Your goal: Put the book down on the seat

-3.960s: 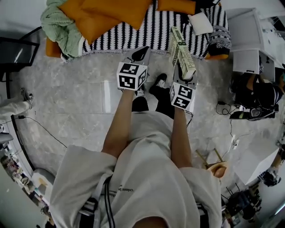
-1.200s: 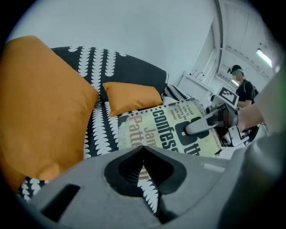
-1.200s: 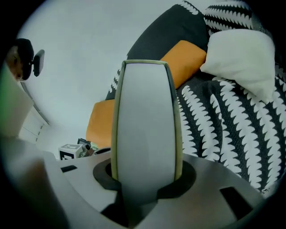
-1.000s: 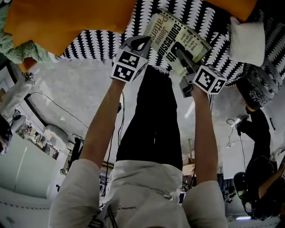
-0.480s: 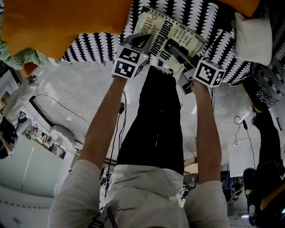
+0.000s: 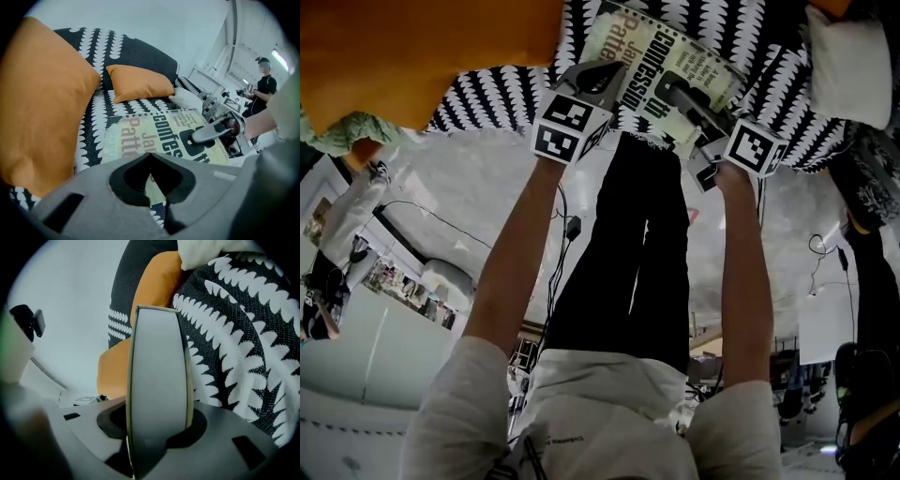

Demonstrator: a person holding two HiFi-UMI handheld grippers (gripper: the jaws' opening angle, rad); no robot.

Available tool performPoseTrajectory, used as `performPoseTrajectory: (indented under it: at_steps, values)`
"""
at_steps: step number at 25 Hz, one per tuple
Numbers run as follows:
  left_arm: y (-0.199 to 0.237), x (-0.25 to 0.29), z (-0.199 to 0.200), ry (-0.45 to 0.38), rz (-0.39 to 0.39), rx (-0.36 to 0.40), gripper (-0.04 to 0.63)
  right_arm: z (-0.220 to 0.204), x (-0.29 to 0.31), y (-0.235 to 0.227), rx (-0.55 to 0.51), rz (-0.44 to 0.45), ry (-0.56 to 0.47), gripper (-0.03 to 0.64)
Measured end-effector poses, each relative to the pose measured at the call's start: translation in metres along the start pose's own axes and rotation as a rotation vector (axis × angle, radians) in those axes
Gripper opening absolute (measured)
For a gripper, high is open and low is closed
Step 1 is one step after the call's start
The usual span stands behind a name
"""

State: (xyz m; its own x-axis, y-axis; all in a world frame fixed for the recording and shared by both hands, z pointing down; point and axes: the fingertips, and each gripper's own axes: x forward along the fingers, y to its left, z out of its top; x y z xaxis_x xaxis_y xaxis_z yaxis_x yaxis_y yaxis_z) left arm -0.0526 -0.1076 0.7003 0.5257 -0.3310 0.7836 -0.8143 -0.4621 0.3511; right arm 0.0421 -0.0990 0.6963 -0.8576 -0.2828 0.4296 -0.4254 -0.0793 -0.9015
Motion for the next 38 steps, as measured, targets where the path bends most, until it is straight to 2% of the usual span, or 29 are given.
performPoseTrajectory:
  at_steps: [4,13,21,25,29,32,35,38]
  values:
    - [-0.004,0.008,0.001,0.007,-0.009,0.040,0.008,0.008,-0.007,-0.012,-0.006,-0.040,-0.008,0.181]
    - [-0.016,0.014,0.014,-0.020,-0.048,0.014,0.008,0.021,-0.024,-0.017,-0.018,-0.056,-0.017,0.192]
    - [-0.027,0.026,0.017,-0.023,-0.063,0.004,0.008,0.029,-0.045,-0.035,0.013,-0.059,-0.074,0.196]
    - [-0.030,0.030,0.014,-0.023,-0.069,0.001,0.008,0.032,-0.054,-0.041,-0.006,-0.083,-0.101,0.201]
    - [-0.030,0.031,0.013,-0.010,-0.073,-0.014,0.008,0.030,-0.061,-0.046,-0.048,-0.146,-0.071,0.206]
    - [-0.030,0.031,0.013,0.013,-0.078,-0.019,0.008,0.023,-0.073,-0.055,-0.071,-0.251,-0.048,0.215]
    - [-0.029,0.032,0.010,0.020,-0.072,-0.046,0.006,0.013,-0.091,-0.062,-0.175,-0.377,-0.027,0.214]
    - [-0.026,0.032,0.008,0.014,-0.058,-0.077,0.007,0.005,-0.103,-0.060,-0.252,-0.396,-0.019,0.214]
